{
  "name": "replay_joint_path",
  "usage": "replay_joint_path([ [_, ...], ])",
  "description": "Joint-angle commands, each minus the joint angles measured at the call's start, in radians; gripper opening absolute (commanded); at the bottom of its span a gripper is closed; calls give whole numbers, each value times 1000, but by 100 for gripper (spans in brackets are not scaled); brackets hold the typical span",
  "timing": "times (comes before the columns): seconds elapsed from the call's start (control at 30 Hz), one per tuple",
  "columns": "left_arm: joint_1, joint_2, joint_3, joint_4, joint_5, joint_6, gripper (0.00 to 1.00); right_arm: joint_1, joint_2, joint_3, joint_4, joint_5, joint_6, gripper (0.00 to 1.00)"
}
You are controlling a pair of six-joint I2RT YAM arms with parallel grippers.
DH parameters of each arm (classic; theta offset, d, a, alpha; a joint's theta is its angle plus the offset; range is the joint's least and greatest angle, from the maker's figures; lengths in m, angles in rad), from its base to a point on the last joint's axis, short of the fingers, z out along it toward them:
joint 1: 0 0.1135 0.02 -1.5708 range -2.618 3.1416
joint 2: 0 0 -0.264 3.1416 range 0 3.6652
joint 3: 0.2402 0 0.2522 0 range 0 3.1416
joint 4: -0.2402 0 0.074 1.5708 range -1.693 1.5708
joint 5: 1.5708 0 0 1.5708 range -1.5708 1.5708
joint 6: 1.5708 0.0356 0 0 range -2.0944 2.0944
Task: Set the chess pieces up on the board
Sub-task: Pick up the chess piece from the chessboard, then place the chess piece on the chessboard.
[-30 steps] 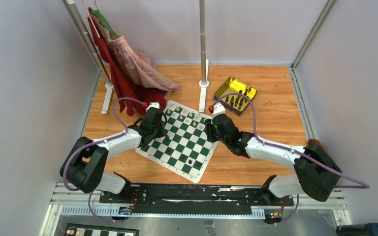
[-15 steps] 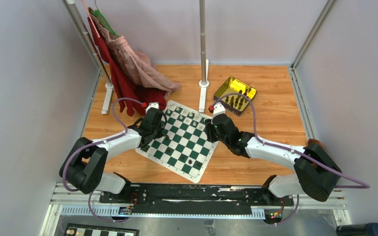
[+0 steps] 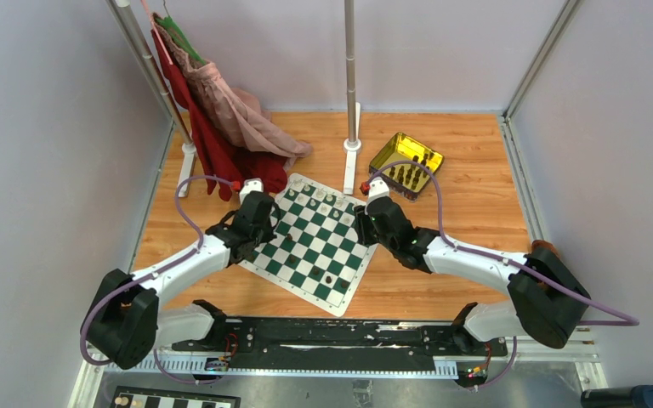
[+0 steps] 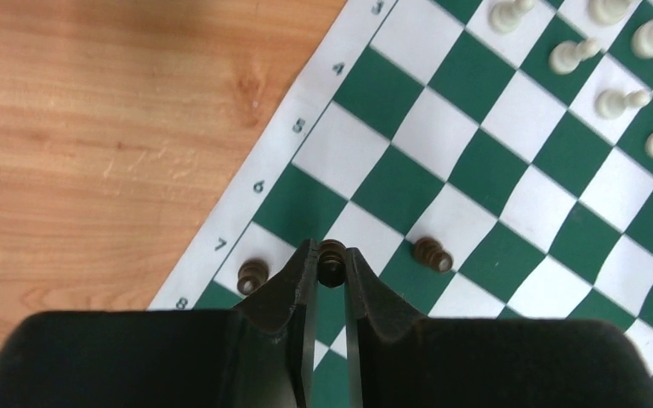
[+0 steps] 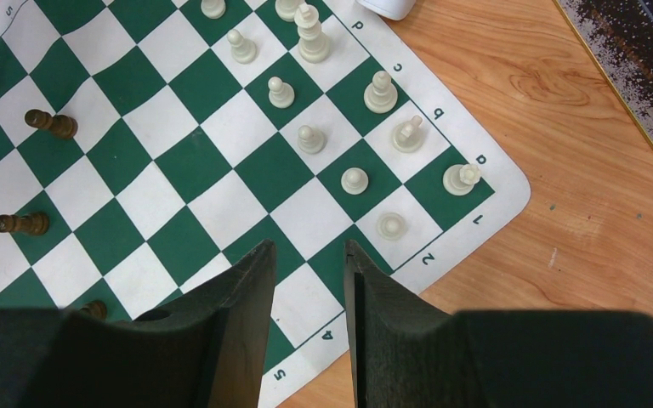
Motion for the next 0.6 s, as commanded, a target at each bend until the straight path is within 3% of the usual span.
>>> replay_joint_path([
  [0.0, -20, -41, -47, -51, -28, -60, 1, -14, -21, -7, 12, 7, 11, 40],
  [0.57, -77, -72, -95, -75, -64, -114, 4, -14, -23, -14, 16, 2, 17, 40],
])
